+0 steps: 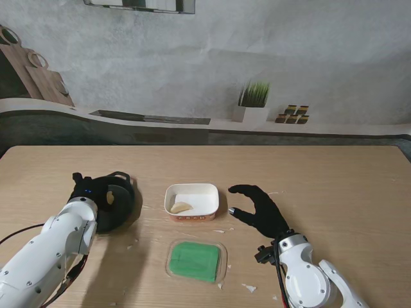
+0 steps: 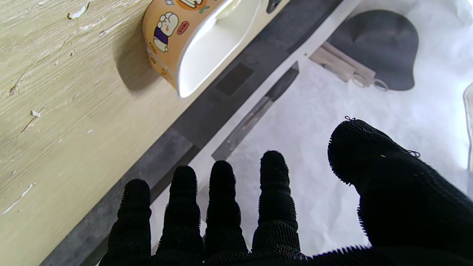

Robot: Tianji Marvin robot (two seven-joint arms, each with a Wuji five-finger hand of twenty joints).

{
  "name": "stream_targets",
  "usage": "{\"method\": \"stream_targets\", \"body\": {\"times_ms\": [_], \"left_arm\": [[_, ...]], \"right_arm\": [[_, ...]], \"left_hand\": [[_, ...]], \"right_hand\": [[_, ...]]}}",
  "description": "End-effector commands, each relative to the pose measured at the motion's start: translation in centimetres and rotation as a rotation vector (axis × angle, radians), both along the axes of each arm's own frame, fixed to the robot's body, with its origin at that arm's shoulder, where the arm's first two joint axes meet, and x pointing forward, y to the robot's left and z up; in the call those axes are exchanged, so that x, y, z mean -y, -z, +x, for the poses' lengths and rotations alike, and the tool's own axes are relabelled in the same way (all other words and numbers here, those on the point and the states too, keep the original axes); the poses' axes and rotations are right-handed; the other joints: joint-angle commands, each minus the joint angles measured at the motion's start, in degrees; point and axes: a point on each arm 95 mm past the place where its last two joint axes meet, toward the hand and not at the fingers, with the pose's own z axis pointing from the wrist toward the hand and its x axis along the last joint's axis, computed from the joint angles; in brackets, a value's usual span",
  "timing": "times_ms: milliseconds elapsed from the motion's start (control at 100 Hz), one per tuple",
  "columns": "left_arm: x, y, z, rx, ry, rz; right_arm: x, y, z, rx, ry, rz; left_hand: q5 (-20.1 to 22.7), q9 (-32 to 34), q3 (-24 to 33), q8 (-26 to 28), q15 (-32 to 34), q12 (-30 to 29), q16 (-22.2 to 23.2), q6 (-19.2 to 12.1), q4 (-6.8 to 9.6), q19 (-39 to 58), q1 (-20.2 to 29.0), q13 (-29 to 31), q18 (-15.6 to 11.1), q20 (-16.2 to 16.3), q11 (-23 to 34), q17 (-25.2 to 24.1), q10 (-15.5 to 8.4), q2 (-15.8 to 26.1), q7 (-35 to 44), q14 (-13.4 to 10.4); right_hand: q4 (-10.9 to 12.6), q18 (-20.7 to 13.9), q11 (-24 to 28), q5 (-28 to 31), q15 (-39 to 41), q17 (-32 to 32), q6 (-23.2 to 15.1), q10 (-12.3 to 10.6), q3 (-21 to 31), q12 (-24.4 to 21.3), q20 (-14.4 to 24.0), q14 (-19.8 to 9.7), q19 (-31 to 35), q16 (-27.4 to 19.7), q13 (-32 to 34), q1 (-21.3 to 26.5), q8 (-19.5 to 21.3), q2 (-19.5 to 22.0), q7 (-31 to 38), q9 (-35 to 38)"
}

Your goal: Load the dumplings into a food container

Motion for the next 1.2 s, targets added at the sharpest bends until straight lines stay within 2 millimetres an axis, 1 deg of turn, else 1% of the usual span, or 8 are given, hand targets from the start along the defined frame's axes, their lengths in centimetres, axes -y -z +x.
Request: {"method": "stream_targets", "body": {"times_ms": [0, 180, 300, 400, 520, 680, 870, 1190], "left_arm": [[0.2, 0.8, -0.2, -0.045, -0.007, 0.007], [0.3, 1.5, -0.2, -0.076, -0.014, 0.021], [0.3, 1.5, -0.3, -0.060, 0.002, 0.021], [0.3, 1.2, -0.4, -0.047, 0.022, 0.026], [0.3, 0.6, -0.6, -0.006, 0.050, 0.037], [0.6, -0.5, -0.7, 0.042, 0.084, 0.035], [1.2, -1.0, -0.4, 0.053, 0.075, 0.033], [1.9, 0.7, -0.1, 0.034, -0.032, 0.066]], "right_arm": [[-0.4, 0.1, -0.2, -0.009, -0.008, 0.007], [-0.3, 0.1, -0.2, -0.008, -0.007, 0.007], [-0.3, 0.1, -0.2, -0.008, -0.005, 0.006], [-0.3, 0.2, -0.2, -0.013, -0.006, 0.006], [-0.4, 0.2, -0.2, -0.015, -0.007, 0.004], [-0.3, 0.2, -0.2, -0.014, -0.005, 0.006], [-0.3, 0.2, -0.2, -0.012, -0.005, 0.007], [-0.1, 0.2, -0.2, -0.006, 0.004, 0.010]], "left_hand": [[0.8, 2.9, 1.9, 1.0, 1.0, 0.4, 0.8, 0.0, 0.42, 0.5, 1.2, 0.9, 0.0, -0.7, 1.6, -0.4, -3.0, -1.8, 1.4, 0.2], [1.3, 3.4, 3.4, 0.8, 0.9, 0.2, 0.6, 0.0, 0.26, 0.3, 1.6, 1.0, 0.1, -1.0, 1.0, -0.4, -3.0, -2.2, 1.3, 0.2], [-0.7, 0.4, 3.3, -0.4, 0.5, -0.5, 0.5, -0.1, 0.18, -1.1, 1.3, -0.4, 0.1, -1.9, -0.6, -0.5, -3.3, -1.8, -0.8, -0.1], [-2.3, -2.0, 2.9, -1.4, -0.4, -1.4, 0.1, -0.6, 0.09, -2.6, 0.8, -1.8, -0.1, -2.4, -1.8, -1.0, -3.8, -1.4, -2.5, -0.6], [-4.7, -7.2, 1.7, -2.6, -1.6, -3.3, -0.2, -0.9, 0.08, -4.6, 0.3, -4.1, -0.3, -1.9, -4.2, -1.2, -3.4, -1.1, -4.7, -0.7], [-4.9, -9.0, 0.2, -3.2, -2.7, -4.8, -0.5, -0.7, 0.27, -6.9, 0.2, -4.9, -0.3, -0.6, -4.2, -1.3, -3.2, -0.7, -5.7, -0.8], [-2.5, -5.8, -0.1, -2.5, -2.2, -4.2, -0.3, -0.3, 0.30, -6.9, 0.1, -3.3, -0.1, 0.5, -2.4, -1.1, -2.7, -0.9, -4.0, -0.1], [1.9, -0.4, 1.2, -2.0, -1.1, -3.8, -0.3, 0.8, 0.03, -6.1, 0.5, -0.2, 0.4, 0.9, -1.4, -0.5, -1.4, -1.7, -2.2, 1.1]], "right_hand": [[1.5, -0.6, 1.4, 0.1, 0.6, 0.0, -1.2, 0.1, 0.9, 0.4, 0.8, 0.1, 0.1, 0.5, 0.4, -1.3, -0.4, 0.5, 0.0, 0.3], [1.5, -0.6, 1.4, 0.2, 0.6, 0.0, -1.2, 0.0, 1.0, 0.4, 0.9, 0.1, 0.1, 0.5, 0.4, -1.3, -0.4, 0.5, 0.1, 0.3], [1.5, -0.6, 1.5, 0.2, 0.7, 0.1, -1.2, 0.0, 1.1, 0.4, 0.9, 0.1, 0.1, 0.6, 0.5, -1.3, -0.4, 0.5, 0.1, 0.4], [1.5, -0.6, 1.4, 0.1, 0.7, 0.0, -1.2, 0.0, 1.0, 0.4, 0.9, 0.0, 0.1, 0.5, 0.4, -1.3, -0.4, 0.5, 0.1, 0.3], [1.5, -0.6, 1.5, 0.1, 0.7, 0.1, -1.2, 0.0, 1.0, 0.4, 1.0, 0.1, 0.2, 0.5, 0.4, -1.3, -0.4, 0.5, 0.1, 0.3], [1.5, -0.5, 1.5, 0.2, 0.7, 0.1, -1.1, 0.2, 1.0, 0.5, 1.0, 0.1, 0.2, 0.6, 0.5, -1.3, -0.4, 0.5, 0.1, 0.5], [1.5, -0.5, 1.6, 0.2, 0.7, 0.1, -1.1, 0.2, 1.0, 0.5, 1.0, 0.1, 0.2, 0.6, 0.5, -1.4, -0.4, 0.6, 0.1, 0.6], [1.5, -0.5, 1.7, 0.3, 0.7, 0.1, -1.1, 0.2, 1.2, 0.5, 1.0, 0.0, 0.2, 0.6, 0.5, -1.3, -0.4, 0.6, 0.1, 0.7]]}}
